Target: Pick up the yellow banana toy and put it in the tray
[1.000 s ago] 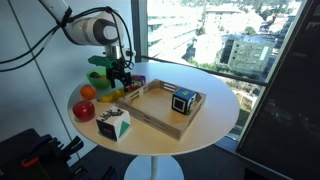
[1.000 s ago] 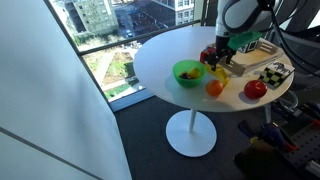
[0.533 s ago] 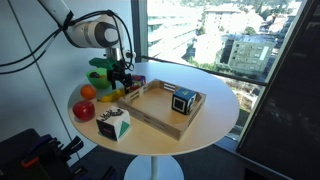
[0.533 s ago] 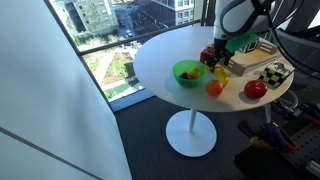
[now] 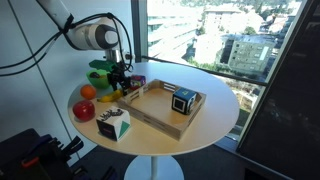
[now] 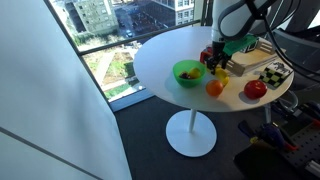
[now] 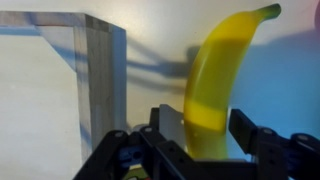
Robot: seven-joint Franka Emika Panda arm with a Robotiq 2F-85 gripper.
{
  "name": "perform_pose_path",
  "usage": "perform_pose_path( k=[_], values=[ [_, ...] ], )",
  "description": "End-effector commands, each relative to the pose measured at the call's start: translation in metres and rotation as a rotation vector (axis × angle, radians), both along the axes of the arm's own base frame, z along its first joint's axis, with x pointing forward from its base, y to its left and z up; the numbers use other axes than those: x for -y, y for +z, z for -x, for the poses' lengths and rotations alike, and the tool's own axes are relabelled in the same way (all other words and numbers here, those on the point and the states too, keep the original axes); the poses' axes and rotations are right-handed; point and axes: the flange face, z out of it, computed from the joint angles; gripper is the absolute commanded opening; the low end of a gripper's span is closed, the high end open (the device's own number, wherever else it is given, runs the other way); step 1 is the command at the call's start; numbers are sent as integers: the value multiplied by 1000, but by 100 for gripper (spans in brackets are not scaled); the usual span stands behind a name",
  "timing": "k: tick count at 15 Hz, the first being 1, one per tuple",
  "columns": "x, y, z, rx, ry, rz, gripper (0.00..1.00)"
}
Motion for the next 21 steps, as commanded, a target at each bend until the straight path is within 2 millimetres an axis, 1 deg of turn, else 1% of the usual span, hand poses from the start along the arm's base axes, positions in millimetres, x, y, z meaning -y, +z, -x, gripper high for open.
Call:
perform_pose_path(
  k=[1, 3, 4, 5, 10, 16, 18, 21],
  values=[
    [-1, 4, -7, 21, -16, 24, 42],
    [1, 14, -8, 28, -29, 31, 25],
    [2, 17, -9, 35, -33, 33, 18],
    [4, 21, -11, 40, -38, 35, 15],
    [8, 44, -16, 81, -54, 43, 15],
    [9, 73, -16, 132, -59, 28, 15],
    [12, 81, -16, 141, -66, 21, 15],
    [22, 93, -17, 139, -82, 6, 15]
  ],
)
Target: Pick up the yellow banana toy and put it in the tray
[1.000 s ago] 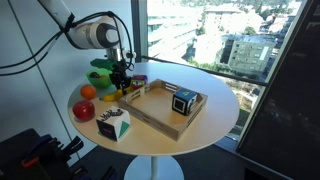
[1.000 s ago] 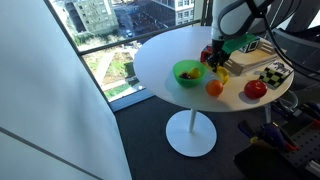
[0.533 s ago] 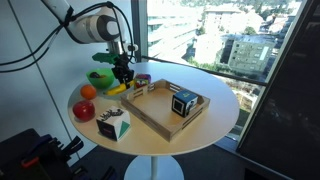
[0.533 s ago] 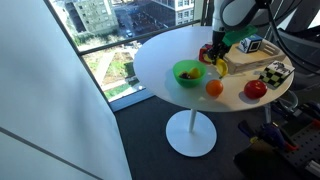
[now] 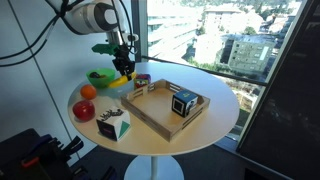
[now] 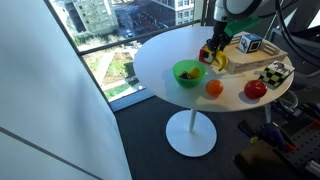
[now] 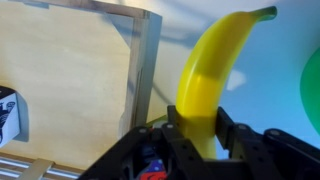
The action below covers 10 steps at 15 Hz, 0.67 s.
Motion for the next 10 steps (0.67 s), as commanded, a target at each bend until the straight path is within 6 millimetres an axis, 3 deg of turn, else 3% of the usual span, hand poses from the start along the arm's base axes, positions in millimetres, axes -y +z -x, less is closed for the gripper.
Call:
perform_pose_path(
  k=[1, 10],
  values=[
    [14, 22, 4, -7, -39, -9, 15],
    [68, 40, 8, -32, -173, -41, 15]
  ],
)
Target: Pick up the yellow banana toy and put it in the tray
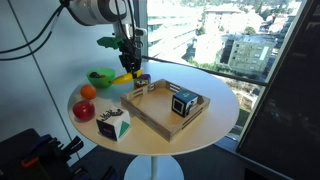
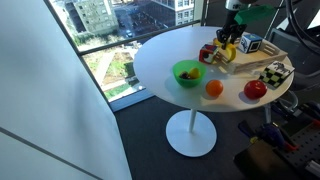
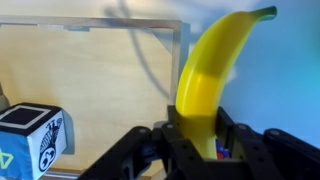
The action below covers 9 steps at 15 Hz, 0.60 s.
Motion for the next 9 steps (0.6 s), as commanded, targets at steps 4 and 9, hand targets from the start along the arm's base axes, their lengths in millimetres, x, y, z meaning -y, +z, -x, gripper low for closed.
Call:
perform_pose_path(
  k=[4, 9],
  values=[
    [46, 3, 6, -28, -106, -25, 15],
    [79, -8, 11, -48, -183, -31, 15]
  ],
)
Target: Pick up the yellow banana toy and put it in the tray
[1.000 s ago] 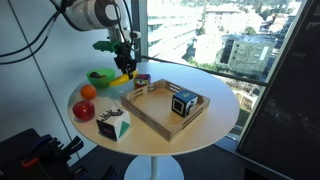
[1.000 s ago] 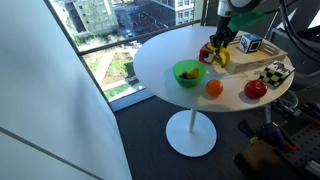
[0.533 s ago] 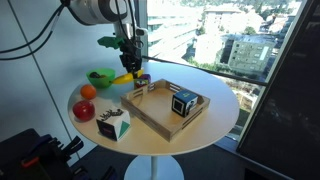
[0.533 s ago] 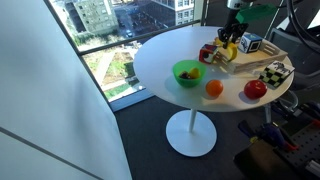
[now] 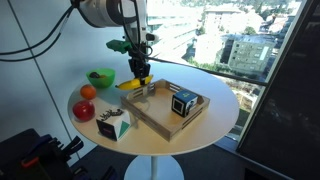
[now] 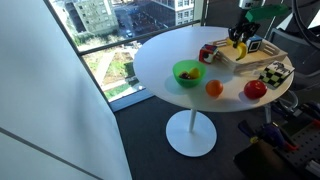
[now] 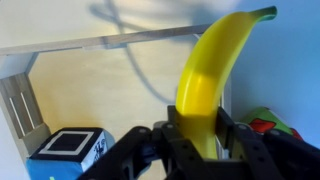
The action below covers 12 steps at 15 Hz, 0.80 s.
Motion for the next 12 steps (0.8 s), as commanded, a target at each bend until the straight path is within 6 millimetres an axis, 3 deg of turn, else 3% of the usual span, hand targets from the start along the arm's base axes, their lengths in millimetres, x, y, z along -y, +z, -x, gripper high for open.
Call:
perform_pose_path(
  k=[1, 6, 11, 12],
  values=[
    [20, -3, 4, -19, -53, -17, 15],
    [35, -21, 4, -37, -84, -12, 15],
    [36, -33, 3, -56, -89, -9, 15],
    [35, -34, 4, -58, -88, -10, 33]
  ],
)
